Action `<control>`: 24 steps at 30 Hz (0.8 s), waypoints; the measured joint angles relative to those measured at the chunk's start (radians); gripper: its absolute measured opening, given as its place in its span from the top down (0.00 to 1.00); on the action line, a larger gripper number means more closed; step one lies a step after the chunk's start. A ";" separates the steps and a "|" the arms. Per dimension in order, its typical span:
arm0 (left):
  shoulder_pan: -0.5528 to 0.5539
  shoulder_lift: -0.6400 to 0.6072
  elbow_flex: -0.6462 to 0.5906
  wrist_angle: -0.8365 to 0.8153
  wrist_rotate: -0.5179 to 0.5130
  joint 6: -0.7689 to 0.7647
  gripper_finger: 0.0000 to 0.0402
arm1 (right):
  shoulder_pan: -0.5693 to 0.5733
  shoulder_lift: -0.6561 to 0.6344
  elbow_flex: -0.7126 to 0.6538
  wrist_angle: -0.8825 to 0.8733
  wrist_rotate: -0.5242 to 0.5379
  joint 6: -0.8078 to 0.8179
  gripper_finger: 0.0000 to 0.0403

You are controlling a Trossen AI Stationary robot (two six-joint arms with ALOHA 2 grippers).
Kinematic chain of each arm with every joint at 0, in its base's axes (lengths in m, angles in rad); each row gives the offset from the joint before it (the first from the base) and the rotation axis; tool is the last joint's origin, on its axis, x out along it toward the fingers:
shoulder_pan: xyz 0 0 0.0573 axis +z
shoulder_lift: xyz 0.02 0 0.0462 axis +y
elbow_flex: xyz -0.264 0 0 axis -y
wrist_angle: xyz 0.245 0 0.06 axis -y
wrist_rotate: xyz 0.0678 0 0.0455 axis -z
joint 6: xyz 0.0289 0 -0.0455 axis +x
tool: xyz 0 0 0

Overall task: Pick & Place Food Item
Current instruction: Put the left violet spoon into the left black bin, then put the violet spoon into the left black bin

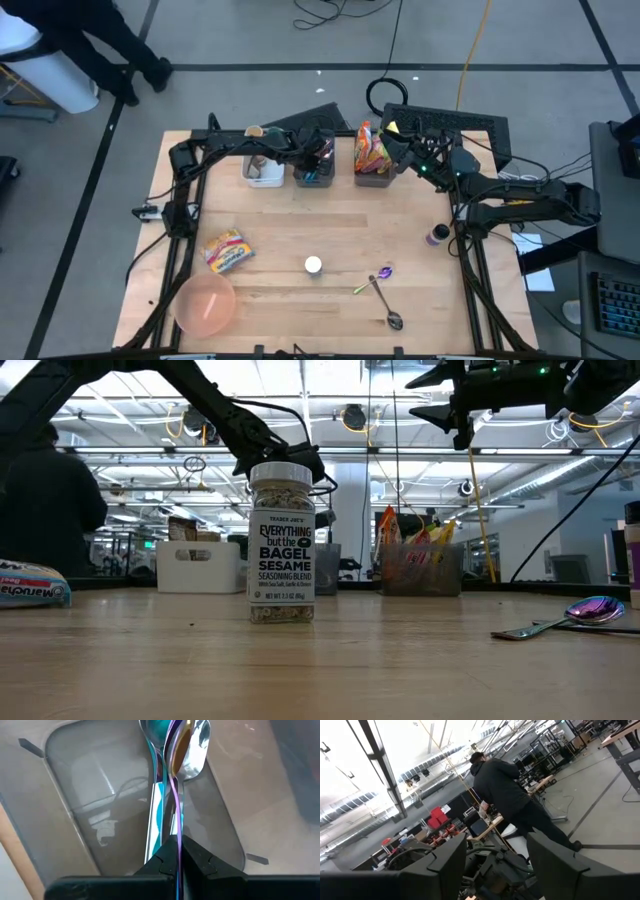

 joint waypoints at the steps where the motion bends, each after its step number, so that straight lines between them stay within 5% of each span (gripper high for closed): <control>1: 0.000 0.000 0.000 0.000 0.000 0.000 0.96 | 0.000 0.000 0.000 0.000 0.000 0.000 0.50; 9: 0.000 0.000 0.000 0.020 0.011 -0.003 0.97 | 0.000 0.000 0.000 0.000 0.000 -0.002 0.50; 19: 0.001 0.000 0.000 0.026 0.012 0.009 0.72 | 0.000 0.000 0.000 0.000 0.000 0.005 0.50; 24: 0.022 0.000 0.014 0.022 0.122 0.021 0.64 | 0.000 0.000 0.000 0.000 0.000 0.005 0.50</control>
